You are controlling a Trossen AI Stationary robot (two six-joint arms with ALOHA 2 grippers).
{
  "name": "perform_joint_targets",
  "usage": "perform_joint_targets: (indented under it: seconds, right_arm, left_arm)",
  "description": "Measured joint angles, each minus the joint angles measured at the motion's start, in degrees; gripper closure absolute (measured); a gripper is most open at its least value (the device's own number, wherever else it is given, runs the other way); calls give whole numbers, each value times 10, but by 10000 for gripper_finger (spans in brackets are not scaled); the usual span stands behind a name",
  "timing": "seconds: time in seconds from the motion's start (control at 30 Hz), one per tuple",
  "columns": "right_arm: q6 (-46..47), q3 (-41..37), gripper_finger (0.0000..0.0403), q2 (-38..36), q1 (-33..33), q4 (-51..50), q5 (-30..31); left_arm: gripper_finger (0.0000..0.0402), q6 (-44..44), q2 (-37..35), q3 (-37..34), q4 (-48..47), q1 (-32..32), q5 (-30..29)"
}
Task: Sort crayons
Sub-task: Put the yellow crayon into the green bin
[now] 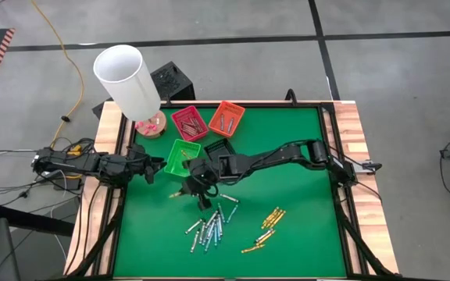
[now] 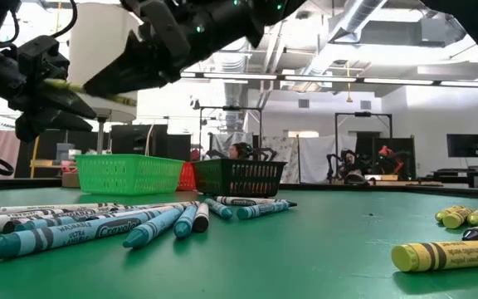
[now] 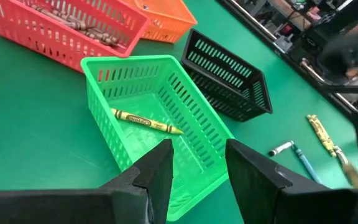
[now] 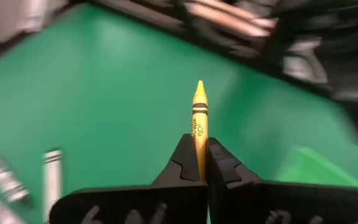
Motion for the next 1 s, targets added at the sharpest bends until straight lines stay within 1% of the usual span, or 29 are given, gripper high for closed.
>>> perform_joint_targets:
  seconds: [0.13, 0.23, 0.43, 0.53, 0.63, 0.73, 0.77, 1.0]
  right_arm:
    - [18, 1, 401, -5, -21, 5, 109]
    - [41, 0, 401, 2, -39, 0, 173]
    - [123, 0, 401, 2, -66, 5, 255]
    - [150, 0, 401, 3, -78, 24, 259]
    - [208, 2, 401, 17, -84, 66, 265]
    - [249, -1, 401, 33, -84, 67, 266]
    - [256, 0, 401, 41, -83, 78, 267]
    - [262, 1, 401, 56, -70, 57, 279]
  left_arm:
    - [265, 0, 0, 1, -2, 0, 0]
    - [265, 0, 0, 1, -2, 0, 0]
    - [265, 0, 0, 1, -3, 0, -1]
    - [265, 1, 0, 1, -3, 0, -6]
    - [265, 1, 0, 2, -3, 0, -15]
    - [265, 1, 0, 2, -3, 0, -16]
    - [265, 1, 0, 2, -5, 0, -15]
    - [265, -3, 0, 2, -19, 0, -14]
